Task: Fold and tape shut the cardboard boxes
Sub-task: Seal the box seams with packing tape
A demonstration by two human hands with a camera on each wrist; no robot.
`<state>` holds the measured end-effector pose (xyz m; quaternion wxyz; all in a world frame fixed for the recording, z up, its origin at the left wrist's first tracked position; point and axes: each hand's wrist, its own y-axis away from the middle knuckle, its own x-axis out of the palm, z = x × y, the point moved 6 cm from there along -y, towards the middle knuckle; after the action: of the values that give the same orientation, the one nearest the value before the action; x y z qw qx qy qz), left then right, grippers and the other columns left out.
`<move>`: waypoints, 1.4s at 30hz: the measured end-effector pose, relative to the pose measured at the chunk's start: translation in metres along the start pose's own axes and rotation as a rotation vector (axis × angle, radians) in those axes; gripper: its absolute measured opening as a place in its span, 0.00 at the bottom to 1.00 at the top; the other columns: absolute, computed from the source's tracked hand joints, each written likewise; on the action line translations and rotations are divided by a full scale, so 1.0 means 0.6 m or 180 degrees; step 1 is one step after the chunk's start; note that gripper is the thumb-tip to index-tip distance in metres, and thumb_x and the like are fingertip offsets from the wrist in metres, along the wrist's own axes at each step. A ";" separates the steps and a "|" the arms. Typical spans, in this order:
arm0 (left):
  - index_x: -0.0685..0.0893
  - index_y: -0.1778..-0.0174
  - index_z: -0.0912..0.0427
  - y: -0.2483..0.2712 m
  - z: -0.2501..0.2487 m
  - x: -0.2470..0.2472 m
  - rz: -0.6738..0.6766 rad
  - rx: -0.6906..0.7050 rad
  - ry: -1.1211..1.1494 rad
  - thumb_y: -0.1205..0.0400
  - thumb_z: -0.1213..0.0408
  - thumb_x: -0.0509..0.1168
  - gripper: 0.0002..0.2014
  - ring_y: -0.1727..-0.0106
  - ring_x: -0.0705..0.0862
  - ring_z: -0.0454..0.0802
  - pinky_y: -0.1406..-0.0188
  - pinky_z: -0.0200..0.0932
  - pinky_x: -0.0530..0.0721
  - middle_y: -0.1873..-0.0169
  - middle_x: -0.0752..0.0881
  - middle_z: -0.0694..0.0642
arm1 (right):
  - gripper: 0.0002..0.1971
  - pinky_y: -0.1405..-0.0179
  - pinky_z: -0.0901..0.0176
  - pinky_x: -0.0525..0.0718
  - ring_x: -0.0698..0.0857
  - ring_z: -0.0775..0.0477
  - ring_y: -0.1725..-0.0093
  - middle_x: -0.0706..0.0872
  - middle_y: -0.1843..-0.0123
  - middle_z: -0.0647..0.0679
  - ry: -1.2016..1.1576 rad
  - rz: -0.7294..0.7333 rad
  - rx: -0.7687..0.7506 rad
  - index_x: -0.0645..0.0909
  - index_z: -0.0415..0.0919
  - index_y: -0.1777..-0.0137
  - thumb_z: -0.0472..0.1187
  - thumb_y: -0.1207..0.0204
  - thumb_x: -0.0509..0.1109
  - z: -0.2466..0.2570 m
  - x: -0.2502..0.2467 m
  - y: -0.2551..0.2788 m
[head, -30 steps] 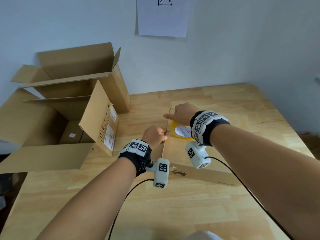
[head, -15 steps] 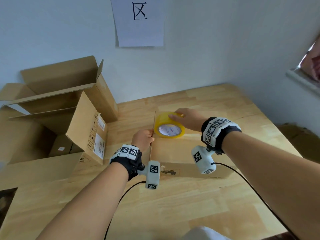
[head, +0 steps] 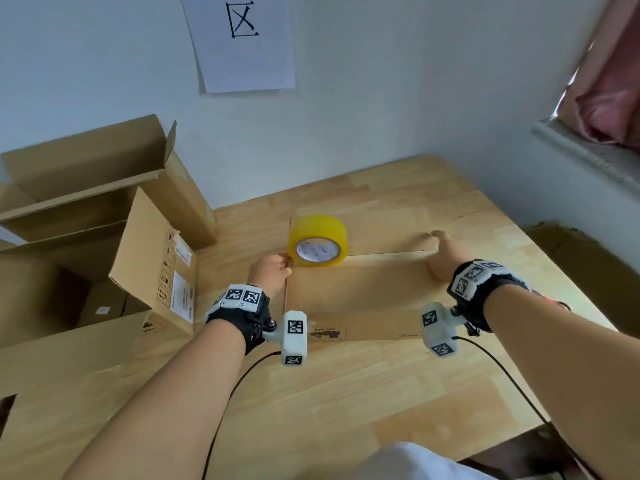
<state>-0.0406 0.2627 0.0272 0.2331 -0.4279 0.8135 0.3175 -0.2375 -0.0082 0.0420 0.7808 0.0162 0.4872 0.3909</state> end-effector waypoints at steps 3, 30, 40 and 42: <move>0.75 0.28 0.70 -0.025 0.016 -0.006 0.0190 -0.0050 0.0155 0.17 0.75 0.62 0.20 0.29 0.78 0.58 0.27 0.56 0.73 0.31 0.79 0.65 | 0.34 0.76 0.65 0.79 0.78 0.47 0.66 0.80 0.53 0.43 0.0095 0.0304 -0.0189 0.54 0.49 0.17 0.29 0.20 0.60 0.010 -0.005 0.003; 0.58 0.17 0.52 -0.028 0.030 -0.031 0.0077 -0.0102 -0.0989 0.17 0.55 0.64 0.33 0.24 0.66 0.65 0.40 0.60 0.82 0.19 0.58 0.58 | 0.35 0.53 0.49 0.89 0.90 0.39 0.56 0.80 0.45 0.45 -0.0244 0.0946 -0.0258 0.60 0.55 0.19 0.36 0.23 0.69 0.053 0.067 0.050; 0.45 0.16 0.45 -0.040 0.026 0.004 0.0137 -0.0263 -0.1904 0.27 0.25 0.53 0.48 0.19 0.33 0.70 0.24 0.71 0.35 0.17 0.38 0.64 | 0.36 0.49 0.45 0.88 0.89 0.42 0.59 0.90 0.54 0.38 0.0315 0.1259 -0.0431 0.53 0.43 0.21 0.35 0.23 0.70 0.078 0.084 0.056; 0.44 0.16 0.46 -0.038 0.026 0.006 0.0146 -0.0258 -0.1950 0.28 0.24 0.54 0.50 0.20 0.33 0.72 0.24 0.72 0.36 0.17 0.38 0.64 | 0.35 0.52 0.43 0.88 0.87 0.41 0.63 0.89 0.57 0.37 0.0565 0.1318 -0.0451 0.54 0.40 0.25 0.37 0.24 0.72 0.088 0.080 0.058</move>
<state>-0.0214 0.2618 0.0069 0.4429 -0.3028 0.7015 0.4691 -0.2069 0.0650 0.0478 0.6372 0.0265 0.5116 0.5758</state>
